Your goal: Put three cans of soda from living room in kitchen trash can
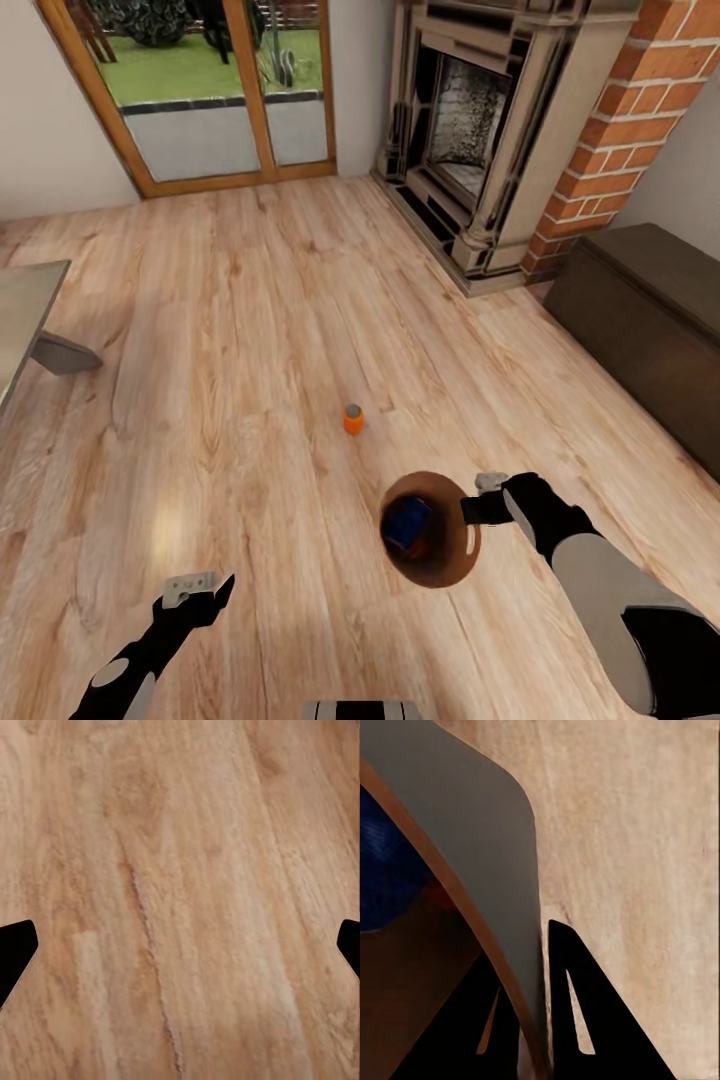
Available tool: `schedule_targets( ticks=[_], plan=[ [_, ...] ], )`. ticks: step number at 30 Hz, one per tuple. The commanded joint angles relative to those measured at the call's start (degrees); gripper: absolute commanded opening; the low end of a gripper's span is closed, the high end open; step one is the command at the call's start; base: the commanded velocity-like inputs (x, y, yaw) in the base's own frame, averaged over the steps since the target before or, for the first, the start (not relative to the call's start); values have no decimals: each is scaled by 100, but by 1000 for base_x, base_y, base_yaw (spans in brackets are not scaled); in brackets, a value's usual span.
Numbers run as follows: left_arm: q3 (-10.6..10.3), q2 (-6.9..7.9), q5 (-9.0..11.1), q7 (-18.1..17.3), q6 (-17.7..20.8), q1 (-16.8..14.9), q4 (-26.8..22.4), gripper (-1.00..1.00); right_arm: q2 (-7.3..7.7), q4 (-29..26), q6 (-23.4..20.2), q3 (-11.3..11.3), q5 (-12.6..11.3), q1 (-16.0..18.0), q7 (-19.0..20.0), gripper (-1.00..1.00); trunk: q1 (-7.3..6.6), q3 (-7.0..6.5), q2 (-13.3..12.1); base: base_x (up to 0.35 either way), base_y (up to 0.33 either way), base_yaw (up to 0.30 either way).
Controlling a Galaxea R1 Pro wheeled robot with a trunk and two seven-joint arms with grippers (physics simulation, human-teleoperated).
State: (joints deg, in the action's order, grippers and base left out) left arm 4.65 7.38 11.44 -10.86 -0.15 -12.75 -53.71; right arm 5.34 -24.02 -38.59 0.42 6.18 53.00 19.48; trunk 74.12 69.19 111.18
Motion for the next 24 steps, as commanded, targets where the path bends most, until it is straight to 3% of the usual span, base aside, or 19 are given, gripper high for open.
schedule_targets(
  ticks=[1,24],
  plan=[
    [1,0,0,-1,0,1,-1,100,2,3,19,13,121,1,3,-100,0,0,0,327,0,-58],
    [-7,0,-10,-17,-3,1,9,100,-5,1,18,-25,112,0,-1,-100,0,-92,0,329,0,-223]
  ],
)
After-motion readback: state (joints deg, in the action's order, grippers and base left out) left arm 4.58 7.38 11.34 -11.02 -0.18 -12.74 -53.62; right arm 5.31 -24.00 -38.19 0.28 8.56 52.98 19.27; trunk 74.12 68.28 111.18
